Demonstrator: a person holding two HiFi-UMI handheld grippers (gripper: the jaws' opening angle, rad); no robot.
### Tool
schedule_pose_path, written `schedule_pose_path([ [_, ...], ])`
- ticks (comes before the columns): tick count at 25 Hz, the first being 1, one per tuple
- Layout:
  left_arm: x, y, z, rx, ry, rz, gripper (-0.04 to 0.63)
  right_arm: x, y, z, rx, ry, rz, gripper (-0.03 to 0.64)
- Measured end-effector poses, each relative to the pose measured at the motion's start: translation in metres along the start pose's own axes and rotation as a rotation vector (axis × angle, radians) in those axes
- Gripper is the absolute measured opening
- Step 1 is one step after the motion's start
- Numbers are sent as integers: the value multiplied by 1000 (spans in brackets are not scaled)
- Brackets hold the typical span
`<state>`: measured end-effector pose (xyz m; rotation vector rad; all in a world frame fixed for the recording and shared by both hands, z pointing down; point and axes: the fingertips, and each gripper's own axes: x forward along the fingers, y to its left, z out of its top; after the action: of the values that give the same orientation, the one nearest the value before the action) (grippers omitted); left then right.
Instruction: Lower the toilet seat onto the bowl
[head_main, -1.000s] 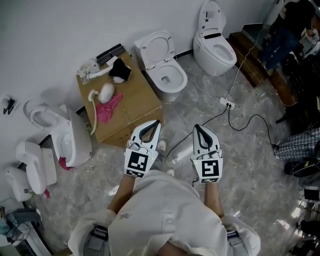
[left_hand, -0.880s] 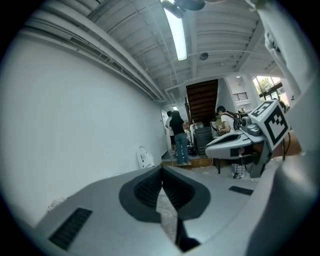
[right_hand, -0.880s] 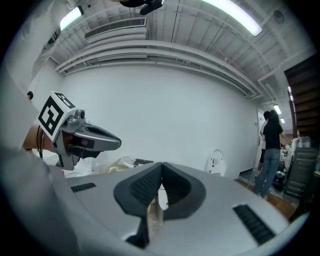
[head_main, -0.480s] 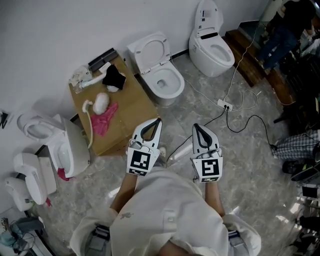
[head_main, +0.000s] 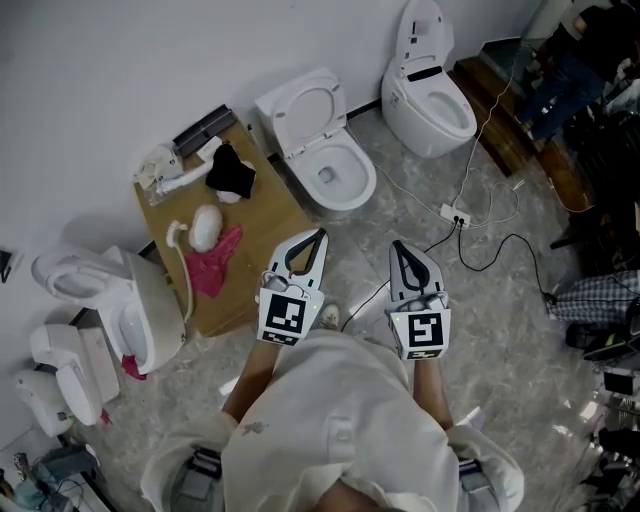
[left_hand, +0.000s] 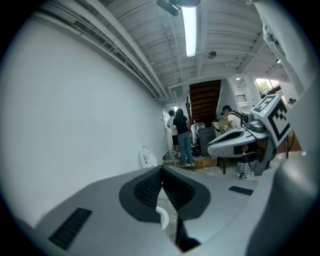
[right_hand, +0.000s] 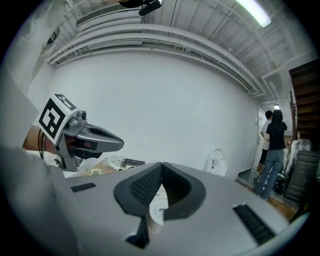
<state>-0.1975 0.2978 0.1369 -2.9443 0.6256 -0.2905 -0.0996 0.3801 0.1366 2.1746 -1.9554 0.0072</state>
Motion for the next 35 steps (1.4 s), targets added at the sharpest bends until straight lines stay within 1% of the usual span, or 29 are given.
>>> schedule_pose_path([
  [4,16,19,-4,1,7,-5,14,23,-1,0,0,13,-10,8],
  [10,40,31,-5,-10,3,-14,14,45,-13,-1,-1,32,-19,8],
  [18,77,46,-10,-10,22,19,14,79,-44,-10,6,28,-3,8],
  [25,137,57,-6,-23,50,60,14,121,-95,-16,22,28,45,8],
  [35,229,62,17,-41,68,147,14,178,-185,-16,9,18,129,8],
])
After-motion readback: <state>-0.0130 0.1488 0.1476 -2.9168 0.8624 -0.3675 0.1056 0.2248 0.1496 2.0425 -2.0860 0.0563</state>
